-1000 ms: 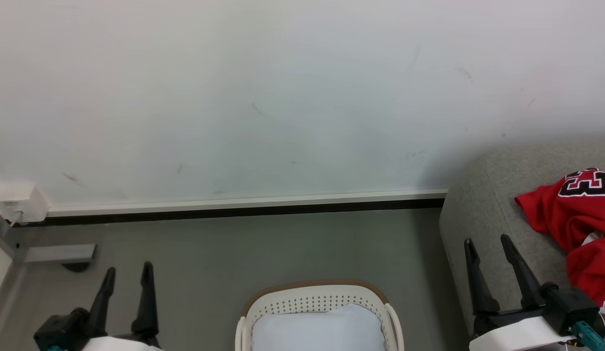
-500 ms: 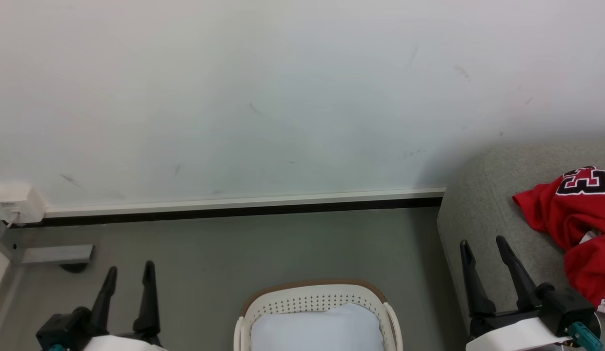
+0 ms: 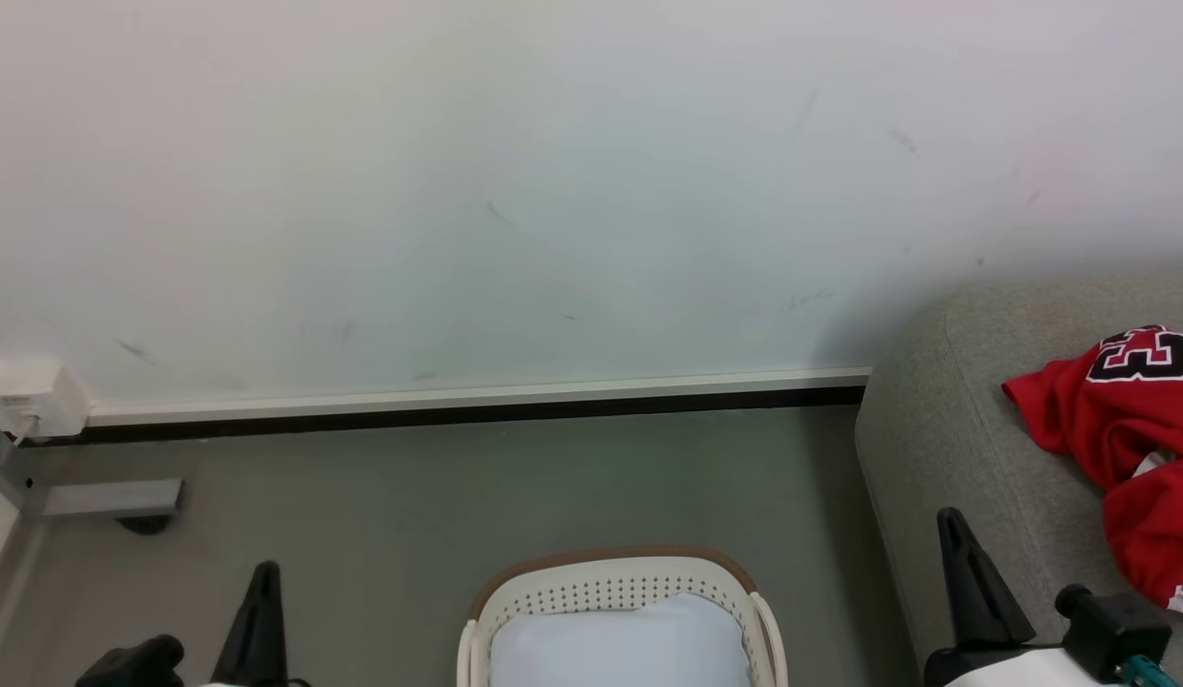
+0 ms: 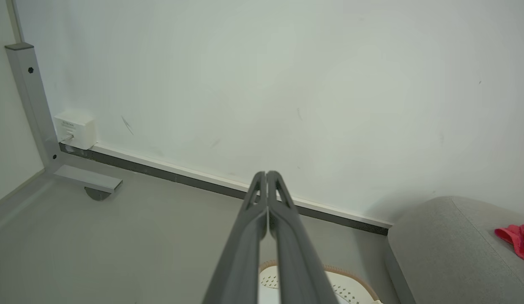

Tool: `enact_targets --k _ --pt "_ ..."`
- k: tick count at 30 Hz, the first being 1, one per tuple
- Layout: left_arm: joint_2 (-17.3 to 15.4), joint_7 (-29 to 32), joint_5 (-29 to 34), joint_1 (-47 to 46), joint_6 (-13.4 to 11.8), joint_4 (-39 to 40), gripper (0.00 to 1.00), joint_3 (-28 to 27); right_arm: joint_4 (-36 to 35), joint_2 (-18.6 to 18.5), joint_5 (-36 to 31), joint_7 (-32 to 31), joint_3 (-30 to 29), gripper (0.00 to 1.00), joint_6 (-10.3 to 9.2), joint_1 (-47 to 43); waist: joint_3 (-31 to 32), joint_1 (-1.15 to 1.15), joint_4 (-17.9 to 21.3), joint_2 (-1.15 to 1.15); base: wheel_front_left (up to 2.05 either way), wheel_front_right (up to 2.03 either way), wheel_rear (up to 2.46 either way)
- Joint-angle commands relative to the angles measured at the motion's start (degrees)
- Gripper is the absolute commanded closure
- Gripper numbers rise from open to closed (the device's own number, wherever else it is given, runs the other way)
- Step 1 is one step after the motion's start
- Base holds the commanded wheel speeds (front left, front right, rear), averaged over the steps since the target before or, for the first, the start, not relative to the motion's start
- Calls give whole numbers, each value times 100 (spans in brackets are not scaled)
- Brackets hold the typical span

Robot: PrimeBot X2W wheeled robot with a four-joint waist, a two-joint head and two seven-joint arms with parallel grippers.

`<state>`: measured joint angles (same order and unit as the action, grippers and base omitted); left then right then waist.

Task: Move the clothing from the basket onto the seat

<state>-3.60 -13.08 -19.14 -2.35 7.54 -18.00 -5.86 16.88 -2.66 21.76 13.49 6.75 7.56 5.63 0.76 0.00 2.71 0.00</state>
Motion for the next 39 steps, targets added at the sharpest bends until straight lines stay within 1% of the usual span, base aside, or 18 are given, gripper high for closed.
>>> enact_targets --k 1,21,39 --pt "-31 52 -240 -132 -1 105 100 -35 -100 -36 246 -41 -53 100 -1 93 -1 0 -5 0 0 0 0" --pt "-8 530 -2114 -191 -2 215 100 -22 -159 -95 2104 -492 -310 100 -3 92 -17 0 -50 0 0 0 0" --pt "9 883 -3393 -253 -3 269 100 -35 -201 -119 3368 -823 -510 100 -5 87 -30 0 -88 0 0 0 0"
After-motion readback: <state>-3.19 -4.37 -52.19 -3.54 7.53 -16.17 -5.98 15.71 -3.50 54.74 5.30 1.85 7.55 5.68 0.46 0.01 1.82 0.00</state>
